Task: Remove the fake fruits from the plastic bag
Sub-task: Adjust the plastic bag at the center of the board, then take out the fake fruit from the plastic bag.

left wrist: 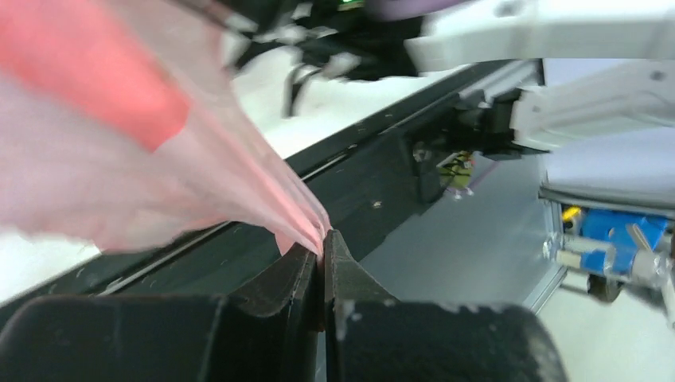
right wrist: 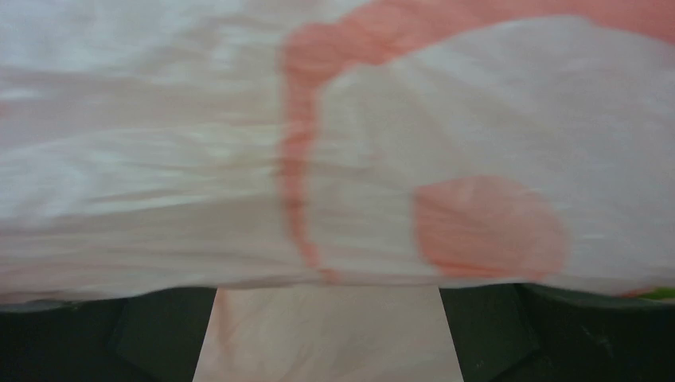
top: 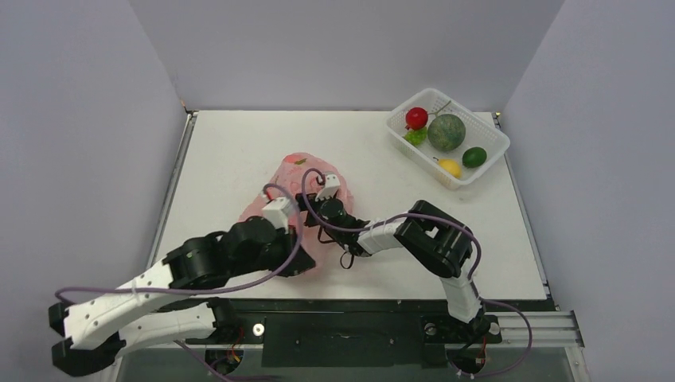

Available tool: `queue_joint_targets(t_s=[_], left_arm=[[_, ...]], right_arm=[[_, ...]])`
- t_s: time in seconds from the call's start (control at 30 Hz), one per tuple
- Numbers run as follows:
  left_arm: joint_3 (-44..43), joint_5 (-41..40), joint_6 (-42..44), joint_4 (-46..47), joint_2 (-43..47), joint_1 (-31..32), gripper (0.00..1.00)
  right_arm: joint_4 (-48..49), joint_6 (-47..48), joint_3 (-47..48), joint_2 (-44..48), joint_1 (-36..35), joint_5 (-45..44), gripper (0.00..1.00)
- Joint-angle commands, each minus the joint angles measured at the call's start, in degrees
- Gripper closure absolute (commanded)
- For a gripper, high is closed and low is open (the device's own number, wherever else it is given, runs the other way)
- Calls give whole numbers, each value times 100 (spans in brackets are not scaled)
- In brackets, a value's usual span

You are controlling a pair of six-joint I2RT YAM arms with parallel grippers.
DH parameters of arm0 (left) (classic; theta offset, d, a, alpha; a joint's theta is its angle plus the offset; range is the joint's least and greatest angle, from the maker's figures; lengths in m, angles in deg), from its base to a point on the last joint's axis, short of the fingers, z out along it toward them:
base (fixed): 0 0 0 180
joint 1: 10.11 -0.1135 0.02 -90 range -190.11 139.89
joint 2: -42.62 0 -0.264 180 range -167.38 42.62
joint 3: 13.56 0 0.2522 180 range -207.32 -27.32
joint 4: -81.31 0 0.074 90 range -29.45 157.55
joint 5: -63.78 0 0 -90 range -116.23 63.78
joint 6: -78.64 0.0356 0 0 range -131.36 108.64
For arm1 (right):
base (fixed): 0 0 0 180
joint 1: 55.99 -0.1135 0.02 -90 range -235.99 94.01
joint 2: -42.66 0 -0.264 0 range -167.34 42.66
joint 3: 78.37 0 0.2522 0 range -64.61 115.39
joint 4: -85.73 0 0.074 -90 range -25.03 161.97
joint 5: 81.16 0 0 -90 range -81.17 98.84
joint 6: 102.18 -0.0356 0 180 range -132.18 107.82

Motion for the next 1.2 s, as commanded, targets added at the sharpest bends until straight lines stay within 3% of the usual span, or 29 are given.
queue_joint_targets(t_s=[0.0, 0.1, 0.27, 0.47, 0.6, 0.87, 1.0, 1.17], left_arm=[[-1616, 729, 830, 1526, -1541, 941, 100], [-1745, -197, 784, 961, -1588, 1404, 100], [-496, -1165, -322, -46, -308, 1431, 100], [525, -1600, -1639, -1266, 1244, 1429, 100], [756, -1705, -1846, -1443, 1853, 1427, 100], [679, -1701, -1597, -1568, 1403, 1431, 100], [729, -1708, -1562, -1536, 1293, 1431, 100], [790, -1800, -1618, -1529, 1366, 1424, 100]], right_arm=[[526, -229, -538, 601, 438, -218, 4], [730, -150, -939, 853, 542, 7, 2], [829, 6, -1400, 1103, 360, 411, 1], [601, 436, -1565, 1334, 139, 354, 0], [399, 596, -1334, 1199, 113, 123, 0], [-71, 1250, -1142, 1033, -159, 90, 0], [43, 1273, -996, 868, -261, 546, 0], [-142, 1312, -966, 740, -420, 514, 0]])
